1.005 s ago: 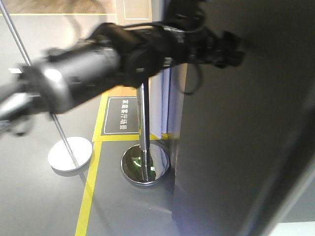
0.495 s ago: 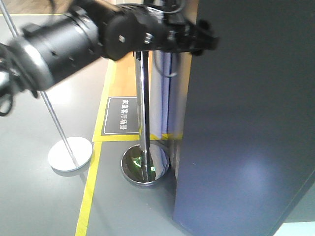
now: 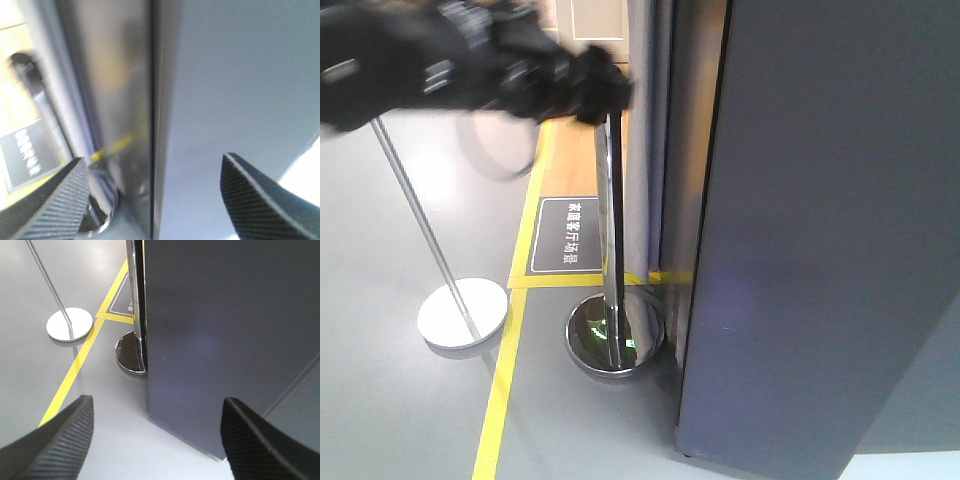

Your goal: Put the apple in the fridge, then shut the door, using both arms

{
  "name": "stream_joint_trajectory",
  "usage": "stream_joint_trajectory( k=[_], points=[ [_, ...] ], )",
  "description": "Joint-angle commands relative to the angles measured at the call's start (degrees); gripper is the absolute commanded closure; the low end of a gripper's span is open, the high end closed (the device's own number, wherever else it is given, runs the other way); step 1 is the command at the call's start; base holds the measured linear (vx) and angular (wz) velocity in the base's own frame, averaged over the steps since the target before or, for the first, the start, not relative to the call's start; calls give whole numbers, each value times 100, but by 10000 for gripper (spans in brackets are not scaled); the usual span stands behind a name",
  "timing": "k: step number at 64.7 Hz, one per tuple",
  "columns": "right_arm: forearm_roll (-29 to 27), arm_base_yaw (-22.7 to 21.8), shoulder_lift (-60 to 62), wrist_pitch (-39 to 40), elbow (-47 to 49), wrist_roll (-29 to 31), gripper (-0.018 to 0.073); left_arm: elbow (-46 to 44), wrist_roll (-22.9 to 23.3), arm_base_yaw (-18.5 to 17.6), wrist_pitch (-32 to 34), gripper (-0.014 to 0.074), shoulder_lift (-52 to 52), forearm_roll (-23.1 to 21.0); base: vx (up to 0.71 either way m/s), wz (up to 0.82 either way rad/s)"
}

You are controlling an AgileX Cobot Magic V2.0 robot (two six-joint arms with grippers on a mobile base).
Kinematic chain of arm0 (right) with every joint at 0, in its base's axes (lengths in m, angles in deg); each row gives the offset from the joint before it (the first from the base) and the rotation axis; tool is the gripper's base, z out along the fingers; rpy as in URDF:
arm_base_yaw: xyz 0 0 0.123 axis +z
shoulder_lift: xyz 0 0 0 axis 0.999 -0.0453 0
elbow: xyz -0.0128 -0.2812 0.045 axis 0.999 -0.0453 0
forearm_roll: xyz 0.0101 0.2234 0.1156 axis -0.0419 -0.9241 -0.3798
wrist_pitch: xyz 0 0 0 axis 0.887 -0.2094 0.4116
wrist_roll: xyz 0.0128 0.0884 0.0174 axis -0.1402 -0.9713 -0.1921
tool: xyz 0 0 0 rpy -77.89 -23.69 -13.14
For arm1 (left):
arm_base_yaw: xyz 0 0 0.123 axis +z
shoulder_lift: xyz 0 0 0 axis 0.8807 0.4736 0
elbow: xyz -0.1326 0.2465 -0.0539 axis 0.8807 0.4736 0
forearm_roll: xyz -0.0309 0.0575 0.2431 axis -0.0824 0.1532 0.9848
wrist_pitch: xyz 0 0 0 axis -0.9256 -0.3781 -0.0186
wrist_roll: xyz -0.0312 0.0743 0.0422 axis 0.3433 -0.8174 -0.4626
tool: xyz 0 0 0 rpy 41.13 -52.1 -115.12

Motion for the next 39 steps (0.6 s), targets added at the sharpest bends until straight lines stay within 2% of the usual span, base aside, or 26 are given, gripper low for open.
stream_joint_trajectory(
  k=[1, 8, 15, 23, 39],
  points=[
    [55, -34, -14, 366, 133, 20, 53, 554, 45, 1, 726, 83, -755, -16, 0, 0],
    [55, -34, -14, 366, 133, 20, 53, 1091, 45, 1, 1126, 83, -1191, -16, 0, 0],
    [55, -34, -14, 360, 133, 20, 53, 1225, 45, 1, 1139, 83, -1408, -8, 0, 0],
    [55, -34, -14, 365, 133, 20, 53, 1225, 45, 1, 933, 83, -1461, 270, 0, 0],
    [55, -34, -14, 365, 133, 20, 53, 1225, 45, 1, 437, 83, -1452, 271, 0, 0]
  ],
)
